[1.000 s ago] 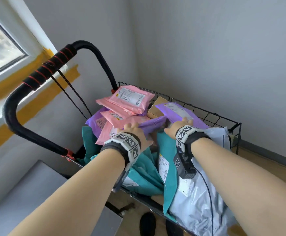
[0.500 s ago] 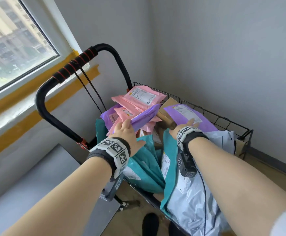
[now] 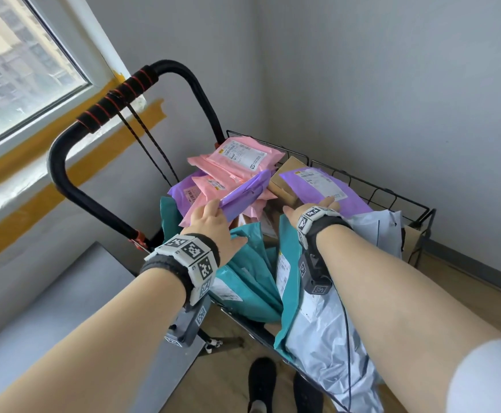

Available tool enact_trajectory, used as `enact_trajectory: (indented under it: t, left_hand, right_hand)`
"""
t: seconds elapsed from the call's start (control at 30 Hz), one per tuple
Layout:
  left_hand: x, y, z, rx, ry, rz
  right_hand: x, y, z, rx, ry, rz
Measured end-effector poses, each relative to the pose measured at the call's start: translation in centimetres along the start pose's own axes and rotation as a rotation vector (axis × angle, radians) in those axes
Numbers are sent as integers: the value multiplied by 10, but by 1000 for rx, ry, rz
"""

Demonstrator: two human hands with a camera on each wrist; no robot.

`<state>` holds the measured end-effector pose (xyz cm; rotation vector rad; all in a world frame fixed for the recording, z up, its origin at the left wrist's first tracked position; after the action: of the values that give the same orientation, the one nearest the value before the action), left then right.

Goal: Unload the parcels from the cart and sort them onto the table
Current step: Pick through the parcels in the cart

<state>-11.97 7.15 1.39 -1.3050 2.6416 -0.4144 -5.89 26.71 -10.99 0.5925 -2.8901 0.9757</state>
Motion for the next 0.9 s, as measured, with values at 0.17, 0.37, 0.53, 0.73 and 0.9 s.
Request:
enact_trajectory:
  t: [0.17, 0.37, 0.53, 0.73, 0.9]
  left_hand:
    - [-2, -4, 6, 27, -7, 8]
    - [2, -3, 6, 3, -9, 20]
    - [7, -3, 3, 31, -28, -8]
    - [16, -9, -20, -54, -70, -64]
    - [43, -32, -39, -177, -150, -175]
  right_hand:
    - [1, -3, -1, 16, -58, -83]
    - [1, -23, -14, -115, -76, -131]
    - [12, -61, -46, -239, 32, -240]
    - [39, -113, -87, -353, 86, -455]
    - [75, -150, -92, -404, 187, -667]
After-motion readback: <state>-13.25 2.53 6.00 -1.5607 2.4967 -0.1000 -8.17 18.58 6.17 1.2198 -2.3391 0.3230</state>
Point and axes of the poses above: each hand's wrist, its own y-axis towards the middle knuckle, its own z-axis out of the palm, x = y × z, the point moved 6 cm from there along y, towards the middle knuckle, and after that the axes turned 2 degrees about x, right-handed, at the moved point
